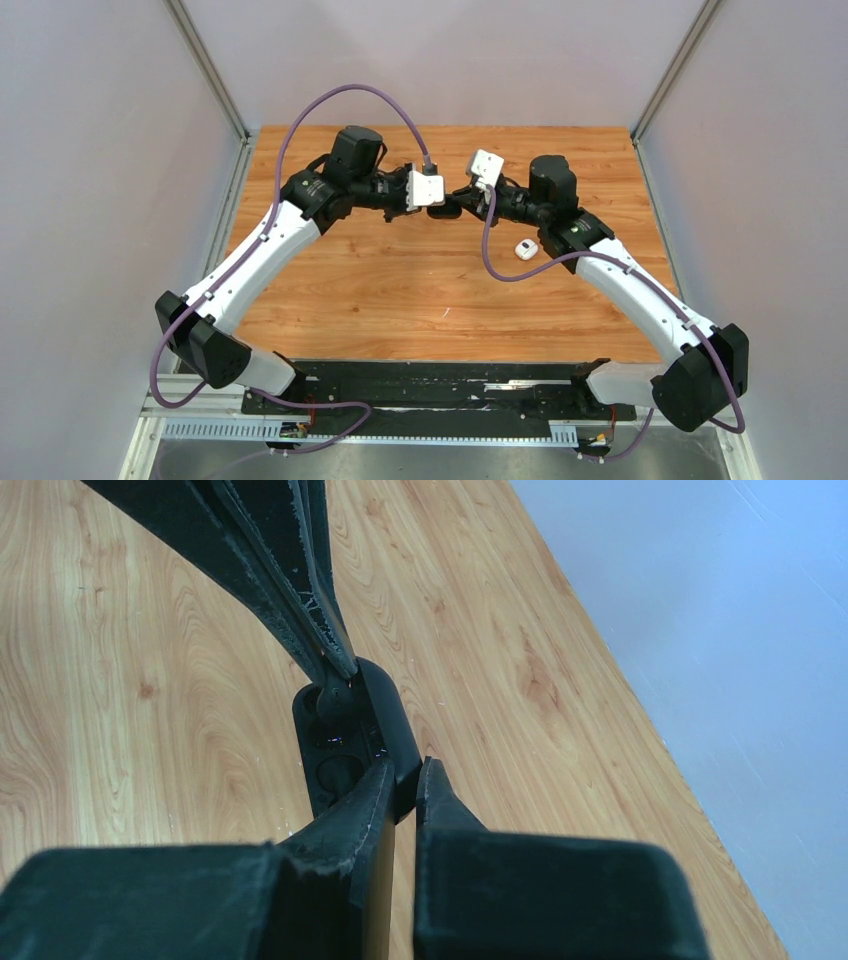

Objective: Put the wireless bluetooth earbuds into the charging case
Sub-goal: Place the earbud in the charging case.

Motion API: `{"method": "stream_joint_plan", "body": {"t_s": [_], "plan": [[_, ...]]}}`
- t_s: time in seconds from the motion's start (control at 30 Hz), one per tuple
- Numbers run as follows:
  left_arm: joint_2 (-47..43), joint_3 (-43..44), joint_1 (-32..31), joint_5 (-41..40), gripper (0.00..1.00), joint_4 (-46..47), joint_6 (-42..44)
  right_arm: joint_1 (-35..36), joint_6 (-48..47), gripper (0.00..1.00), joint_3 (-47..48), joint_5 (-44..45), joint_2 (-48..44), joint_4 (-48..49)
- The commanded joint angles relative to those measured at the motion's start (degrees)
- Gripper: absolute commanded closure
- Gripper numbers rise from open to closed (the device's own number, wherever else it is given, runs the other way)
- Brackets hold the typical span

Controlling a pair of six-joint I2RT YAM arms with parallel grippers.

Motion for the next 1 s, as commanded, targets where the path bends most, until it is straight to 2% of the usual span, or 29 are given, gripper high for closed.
{"method": "stream_joint_plan", "body": {"t_s": [0.0,0.3,0.5,0.97], "plan": [[-0.5,1.3,0.0,-0.9,1.0,2.3,-0.4,0.3,1.3,1.0,2.1,-1.3,-0.6,2.3],[-0.3,1.4,-0.3,4.5,1.0,-0.5,0.0,0.3,4.6,1.0,2.9,0.2,0.1,3.2],[-0.3,1.1,-0.8,4.6,1.0,-2.7,1.9,0.1,6.0,1.0,3.2,1.2,0.5,4.1],[5.1,5.9,-1.8,-5.1,1.0,-3.7,-3.2,0.3,3.8,1.0,3.1,-0.9,0.0,3.8]]}}
